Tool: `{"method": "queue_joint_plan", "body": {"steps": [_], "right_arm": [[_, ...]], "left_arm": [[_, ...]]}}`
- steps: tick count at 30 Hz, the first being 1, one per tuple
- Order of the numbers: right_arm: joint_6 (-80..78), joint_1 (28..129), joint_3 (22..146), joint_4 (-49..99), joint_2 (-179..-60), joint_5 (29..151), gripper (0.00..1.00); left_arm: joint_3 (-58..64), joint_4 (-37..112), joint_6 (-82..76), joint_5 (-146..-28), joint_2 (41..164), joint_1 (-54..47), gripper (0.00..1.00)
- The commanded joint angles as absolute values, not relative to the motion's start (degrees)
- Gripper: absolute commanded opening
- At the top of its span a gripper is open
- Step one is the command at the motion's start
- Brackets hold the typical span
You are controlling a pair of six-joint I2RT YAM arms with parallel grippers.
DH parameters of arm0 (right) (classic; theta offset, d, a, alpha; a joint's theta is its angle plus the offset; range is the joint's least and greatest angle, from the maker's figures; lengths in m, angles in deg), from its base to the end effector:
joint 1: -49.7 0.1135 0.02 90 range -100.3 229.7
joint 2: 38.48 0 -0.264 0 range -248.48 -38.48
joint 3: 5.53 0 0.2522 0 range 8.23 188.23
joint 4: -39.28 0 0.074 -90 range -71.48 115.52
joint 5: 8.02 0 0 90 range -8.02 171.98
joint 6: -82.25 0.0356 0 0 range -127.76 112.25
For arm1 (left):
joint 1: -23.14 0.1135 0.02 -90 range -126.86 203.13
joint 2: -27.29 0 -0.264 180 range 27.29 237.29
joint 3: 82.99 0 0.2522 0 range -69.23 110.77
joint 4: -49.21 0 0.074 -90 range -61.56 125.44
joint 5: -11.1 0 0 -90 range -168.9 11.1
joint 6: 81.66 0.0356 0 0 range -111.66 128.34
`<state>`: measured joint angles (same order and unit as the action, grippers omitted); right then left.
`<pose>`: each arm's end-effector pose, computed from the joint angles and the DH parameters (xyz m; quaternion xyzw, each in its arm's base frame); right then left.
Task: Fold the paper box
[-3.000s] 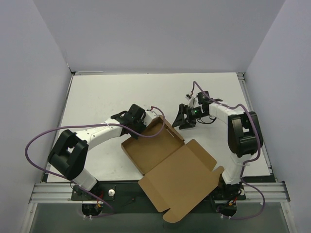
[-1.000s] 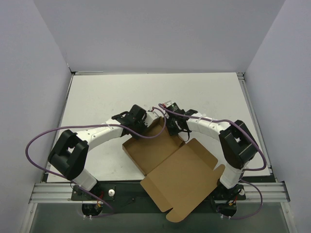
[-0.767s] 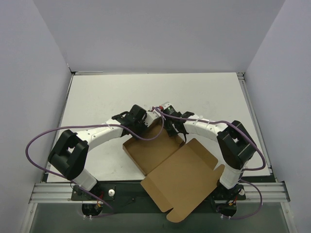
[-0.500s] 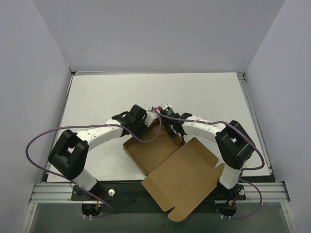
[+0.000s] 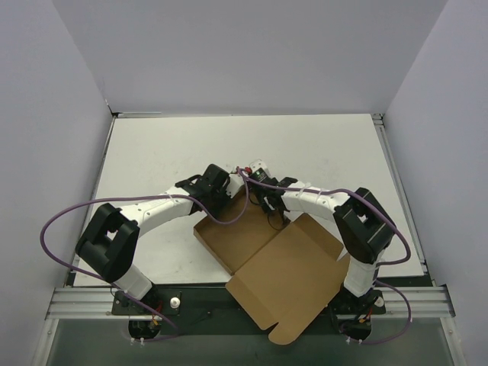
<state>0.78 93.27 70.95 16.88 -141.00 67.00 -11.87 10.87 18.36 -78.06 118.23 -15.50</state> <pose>0.2786 0.2523 0.1794 -0.2350 0.8979 0.0450 0.3695 0.2498 -0.1990 0.1988 0.3943 0.8770 -0.0610 0.2675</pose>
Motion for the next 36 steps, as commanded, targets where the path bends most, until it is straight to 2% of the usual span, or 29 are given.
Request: {"method": "queue_joint_plan", "body": {"steps": [1,11,17,28,32,36], "right_arm": [[-3.35,95.22,72.38,11.02,-145.44,56.15,0.20],[-8.98,95.67,74.15,8.30,-146.50,53.43,0.24],[-10.39,95.75,73.71,7.94,-147.03,51.67,0.32],[-11.45,95.05,72.48,9.00,-144.40,51.04,0.50],[-9.26,94.26,71.25,8.91,-140.36,56.13,0.62],[-4.08,93.03,70.37,8.21,-133.60,62.11,0.67]], "left_arm": [[-9.47,11.54,19.15,-78.20,117.73,-15.98,0.00],[-9.46,11.54,19.15,-78.37,117.21,-15.62,0.00],[-9.38,11.36,19.15,-78.38,117.29,-15.62,0.00],[-9.29,10.66,18.62,-77.15,116.94,-15.19,0.00],[-8.33,9.70,17.65,-75.65,117.82,-15.10,0.00],[-6.48,7.68,14.85,-72.75,119.75,-15.01,0.00]]}}
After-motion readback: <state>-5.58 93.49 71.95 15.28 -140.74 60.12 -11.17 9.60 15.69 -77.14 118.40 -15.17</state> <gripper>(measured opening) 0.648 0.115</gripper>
